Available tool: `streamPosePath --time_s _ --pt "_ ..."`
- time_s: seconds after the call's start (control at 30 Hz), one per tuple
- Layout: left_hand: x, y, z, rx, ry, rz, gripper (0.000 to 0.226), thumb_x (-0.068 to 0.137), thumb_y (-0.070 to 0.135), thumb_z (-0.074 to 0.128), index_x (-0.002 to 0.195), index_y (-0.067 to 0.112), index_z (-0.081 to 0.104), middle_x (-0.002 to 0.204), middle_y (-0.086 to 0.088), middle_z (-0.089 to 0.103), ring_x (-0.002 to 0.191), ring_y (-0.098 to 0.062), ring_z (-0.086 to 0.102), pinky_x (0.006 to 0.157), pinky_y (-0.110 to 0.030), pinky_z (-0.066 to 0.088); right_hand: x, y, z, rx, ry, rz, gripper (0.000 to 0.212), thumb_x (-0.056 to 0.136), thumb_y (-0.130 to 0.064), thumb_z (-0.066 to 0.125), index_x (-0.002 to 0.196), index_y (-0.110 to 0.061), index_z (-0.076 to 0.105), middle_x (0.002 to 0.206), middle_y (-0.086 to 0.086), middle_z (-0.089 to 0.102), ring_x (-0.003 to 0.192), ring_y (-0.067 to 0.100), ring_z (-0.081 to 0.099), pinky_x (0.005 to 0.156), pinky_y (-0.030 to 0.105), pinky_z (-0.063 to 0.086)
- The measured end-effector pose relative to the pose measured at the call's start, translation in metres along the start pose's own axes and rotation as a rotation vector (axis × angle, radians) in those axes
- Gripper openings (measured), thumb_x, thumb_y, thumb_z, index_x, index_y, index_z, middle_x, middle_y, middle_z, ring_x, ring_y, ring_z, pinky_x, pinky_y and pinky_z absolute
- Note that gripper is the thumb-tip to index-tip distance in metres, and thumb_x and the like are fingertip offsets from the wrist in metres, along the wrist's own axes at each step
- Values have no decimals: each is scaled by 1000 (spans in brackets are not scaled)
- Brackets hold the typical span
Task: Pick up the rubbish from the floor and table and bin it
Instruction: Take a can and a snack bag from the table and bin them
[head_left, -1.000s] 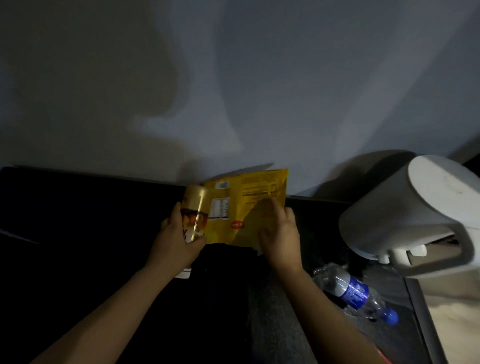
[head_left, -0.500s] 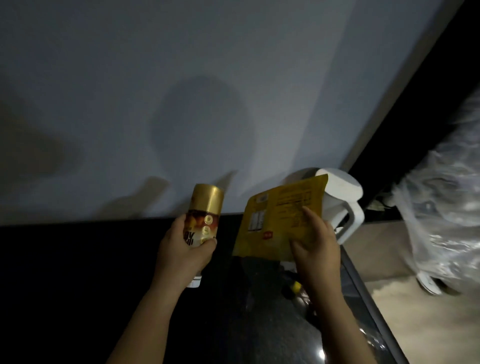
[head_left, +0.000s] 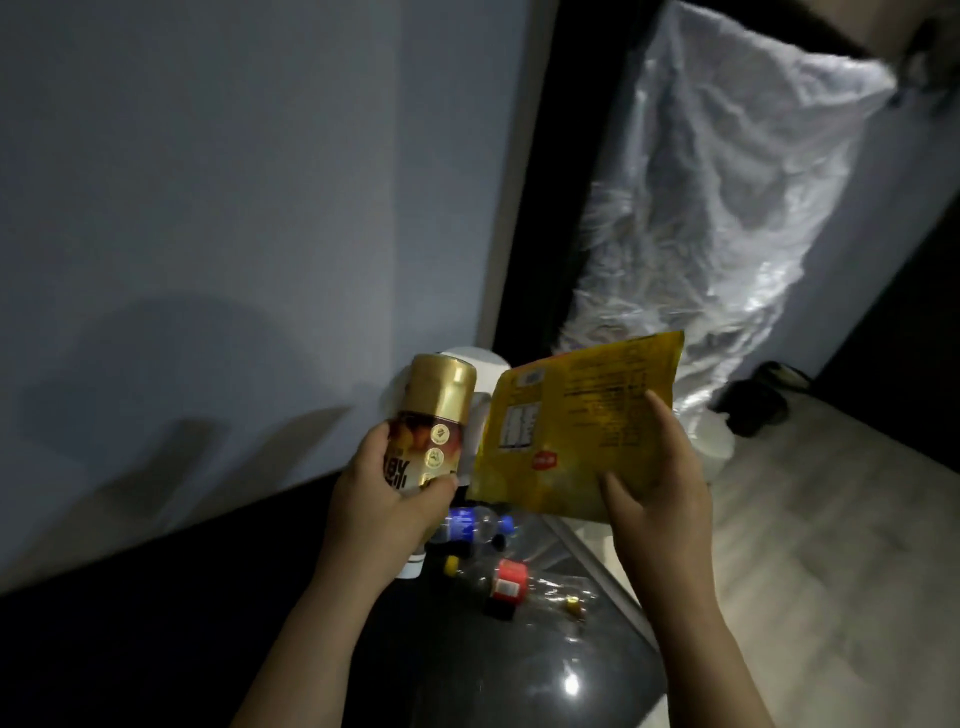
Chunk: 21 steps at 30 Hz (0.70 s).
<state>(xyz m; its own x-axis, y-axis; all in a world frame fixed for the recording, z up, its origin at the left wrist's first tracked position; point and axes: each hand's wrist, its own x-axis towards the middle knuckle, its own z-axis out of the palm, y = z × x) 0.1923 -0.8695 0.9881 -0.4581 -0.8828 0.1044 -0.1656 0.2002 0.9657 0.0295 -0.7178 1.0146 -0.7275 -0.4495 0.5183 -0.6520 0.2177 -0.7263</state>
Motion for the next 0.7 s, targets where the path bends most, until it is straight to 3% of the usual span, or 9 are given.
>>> streamPosePath --time_s 0.07,0.17,0.27,0.4,0.53,0.63,0.7 --pt "-3 20 30 -11 -68 57 56 69 36 76 118 40 50 100 16 61 90 0 58 62 -17 41 4 12 -30 -32 77 19 83 79 -4 71 145 -36 32 141 -8 46 127 8 43 105 36 42" --pt "-9 47 77 -33 -164 129 50 69 36 76 112 44 51 94 23 63 84 7 60 62 -16 42 10 33 -77 -48 177 46 82 79 -6 71 144 -38 32 132 -17 43 120 -4 39 101 28 40" --pt "-21 74 135 -65 -234 158 52 66 41 77 111 44 51 95 18 64 86 2 61 66 -23 48 13 60 -134 -83 261 65 82 79 -7 71 143 -40 32 129 -21 40 114 -13 35 95 22 36" --pt "-46 104 210 -95 -309 203 47 59 47 75 95 61 48 88 25 65 80 7 61 64 -21 48 16 94 -207 -103 350 110 80 80 -5 70 144 -38 34 130 -18 43 115 -6 40 93 20 37" --pt "-80 132 297 -136 -421 225 47 54 46 72 96 53 52 87 18 67 77 3 63 67 -27 53 12 137 -290 -138 436 146 78 82 -6 69 144 -37 34 128 -18 42 113 -4 41 89 19 37" --pt "-105 147 353 -165 -536 228 47 55 44 72 93 61 50 90 28 64 78 7 62 67 -26 53 3 164 -344 -179 488 182 77 84 -8 67 144 -40 31 129 -20 39 115 -3 39 90 23 38" --pt "-119 155 387 -166 -575 226 48 55 42 73 93 61 50 89 25 66 78 4 64 71 -31 56 -1 182 -374 -211 533 214 76 84 -9 67 144 -40 31 130 -20 39 115 -2 39 90 24 38"
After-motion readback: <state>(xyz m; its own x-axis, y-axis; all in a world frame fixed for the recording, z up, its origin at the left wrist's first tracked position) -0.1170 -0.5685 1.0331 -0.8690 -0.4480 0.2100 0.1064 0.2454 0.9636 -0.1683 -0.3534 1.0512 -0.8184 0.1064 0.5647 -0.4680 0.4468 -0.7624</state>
